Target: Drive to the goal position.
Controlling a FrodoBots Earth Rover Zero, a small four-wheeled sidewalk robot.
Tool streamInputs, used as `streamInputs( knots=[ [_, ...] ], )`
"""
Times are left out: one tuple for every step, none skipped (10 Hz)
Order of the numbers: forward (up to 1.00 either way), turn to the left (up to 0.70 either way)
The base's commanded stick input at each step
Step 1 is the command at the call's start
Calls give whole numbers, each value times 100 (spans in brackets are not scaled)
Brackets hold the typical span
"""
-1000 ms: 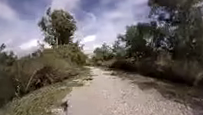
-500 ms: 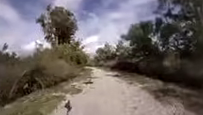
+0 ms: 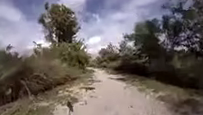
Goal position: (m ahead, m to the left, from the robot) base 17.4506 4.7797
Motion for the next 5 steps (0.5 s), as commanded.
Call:
streamInputs(
  knots=[
    [100,-9],
    [100,-34],
    [100,-40],
    [100,0],
    [100,0]
  ],
)
